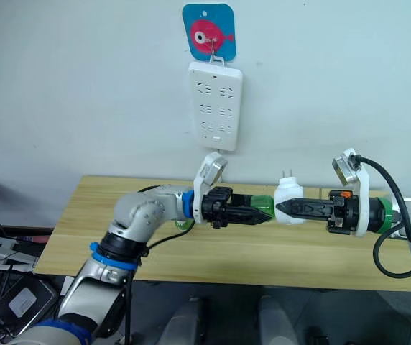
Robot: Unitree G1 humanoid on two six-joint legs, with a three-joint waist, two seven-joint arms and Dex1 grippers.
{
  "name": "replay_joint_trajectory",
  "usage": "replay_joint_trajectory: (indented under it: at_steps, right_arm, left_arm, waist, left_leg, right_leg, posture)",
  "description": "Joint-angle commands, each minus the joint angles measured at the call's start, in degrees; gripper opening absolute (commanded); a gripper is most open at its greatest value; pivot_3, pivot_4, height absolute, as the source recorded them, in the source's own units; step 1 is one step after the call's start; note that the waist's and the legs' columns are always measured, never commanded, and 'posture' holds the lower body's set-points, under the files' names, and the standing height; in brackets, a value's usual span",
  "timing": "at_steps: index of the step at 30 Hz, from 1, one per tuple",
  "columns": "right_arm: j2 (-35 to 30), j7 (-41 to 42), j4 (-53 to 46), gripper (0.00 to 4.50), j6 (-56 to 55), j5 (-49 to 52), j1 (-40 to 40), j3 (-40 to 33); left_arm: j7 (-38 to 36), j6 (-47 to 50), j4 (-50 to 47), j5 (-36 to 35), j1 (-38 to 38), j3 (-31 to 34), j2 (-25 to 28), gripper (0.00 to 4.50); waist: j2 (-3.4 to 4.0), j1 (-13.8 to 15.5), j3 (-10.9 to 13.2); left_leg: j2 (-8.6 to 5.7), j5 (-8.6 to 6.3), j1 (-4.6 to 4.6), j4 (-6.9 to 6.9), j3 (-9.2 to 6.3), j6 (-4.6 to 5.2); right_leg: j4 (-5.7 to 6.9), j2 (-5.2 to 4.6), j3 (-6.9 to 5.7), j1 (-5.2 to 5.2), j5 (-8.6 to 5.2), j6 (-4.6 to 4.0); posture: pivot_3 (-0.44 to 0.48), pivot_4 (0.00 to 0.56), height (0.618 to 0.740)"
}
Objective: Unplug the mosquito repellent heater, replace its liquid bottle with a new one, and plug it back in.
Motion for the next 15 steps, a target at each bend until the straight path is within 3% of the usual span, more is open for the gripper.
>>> replay_joint_trajectory:
  at_steps: [1, 3, 10, 15]
  right_arm:
    - [-1.34, 1.13, -1.9, 3.12, 0.02, 1.41, -1.15, 0.88]
    - [-1.44, 1.38, -1.58, 3.12, -0.06, 1.41, -1.65, 1.25]
    - [-1.43, 2.18, -1.11, 3.12, -0.41, 1.41, -2.15, 1.66]
    - [-1.07, 1.53, 0.5, 3.12, -0.85, 1.41, -2.11, 1.09]
  left_arm:
    - [3.83, 10.28, 5.74, -5.21, -3.14, 5.63, -1.9, 2.26]
    - [3.29, 10.68, 6.09, -4.91, -3.47, 5.49, -1.9, 2.26]
    - [1.83, 7.25, 6.96, -3.25, -4.7, 6.13, -2.34, 4.47]
    - [2.07, -0.29, 9.88, 1.06, -5.71, 8.4, 0.6, 4.47]
  waist:
    - [-0.11, -0.09, 0.08]
    - [-0.3, -0.09, 0.2]
    - [-0.37, 0.49, 0.32]
    - [-0.39, 0.51, 0.34]
  left_leg:
    - [-0.02, 0.0, 0.0, 0.01, 0.0, 0.0]
    - [-0.03, 0.0, -0.01, 0.0, 0.03, 0.0]
    - [0.04, 0.0, -0.01, 0.01, 0.07, -0.01]
    - [0.05, 0.0, 0.0, 0.0, 0.08, -0.01]
  right_leg:
    - [0.0, -0.01, 0.0, 0.01, 0.0, 0.0]
    - [-0.01, -0.02, 0.02, 0.0, 0.0, 0.0]
    - [-0.02, -0.09, 0.06, 0.0, 0.0, -0.01]
    - [-0.02, -0.1, 0.07, -0.01, 0.01, -0.01]
  posture:
    - [-0.015, 0.258, 0.74]
    - [-0.016, 0.259, 0.74]
    - [-0.021, 0.261, 0.74]
    - [-0.025, 0.257, 0.74]
